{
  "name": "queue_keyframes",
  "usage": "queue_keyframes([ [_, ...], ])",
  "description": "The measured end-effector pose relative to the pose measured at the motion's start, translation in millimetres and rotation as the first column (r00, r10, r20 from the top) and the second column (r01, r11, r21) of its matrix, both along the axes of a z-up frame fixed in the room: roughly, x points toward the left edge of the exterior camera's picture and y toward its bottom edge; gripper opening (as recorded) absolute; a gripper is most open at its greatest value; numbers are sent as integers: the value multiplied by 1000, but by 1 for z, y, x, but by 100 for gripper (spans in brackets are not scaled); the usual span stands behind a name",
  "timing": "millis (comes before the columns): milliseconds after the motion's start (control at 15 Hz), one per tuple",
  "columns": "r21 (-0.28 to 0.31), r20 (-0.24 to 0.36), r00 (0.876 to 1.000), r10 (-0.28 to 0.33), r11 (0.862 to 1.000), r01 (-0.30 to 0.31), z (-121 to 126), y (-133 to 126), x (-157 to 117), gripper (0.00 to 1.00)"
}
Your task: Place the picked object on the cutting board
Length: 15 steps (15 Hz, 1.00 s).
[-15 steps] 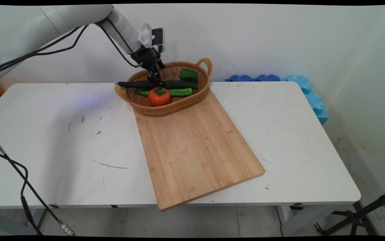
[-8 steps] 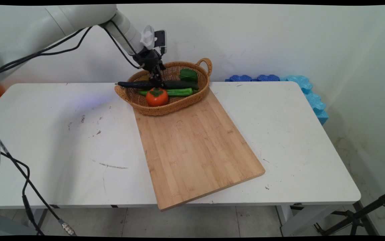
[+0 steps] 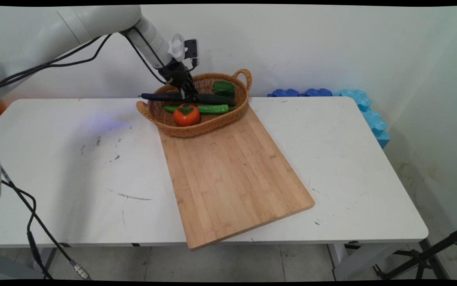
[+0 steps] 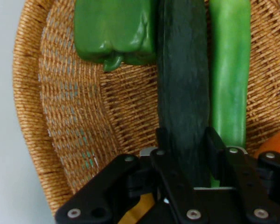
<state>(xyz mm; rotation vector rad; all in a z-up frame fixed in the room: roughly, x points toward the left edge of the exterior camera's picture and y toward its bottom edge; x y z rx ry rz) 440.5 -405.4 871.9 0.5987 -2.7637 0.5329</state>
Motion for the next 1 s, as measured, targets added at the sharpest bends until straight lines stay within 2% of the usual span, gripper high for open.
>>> queue_keyframes([
  [533,8,-17,1000,14,1000,-14,4,5,-3,0],
  [1000,-27,-44,999,11,1000,-12,30,11,-8,0],
])
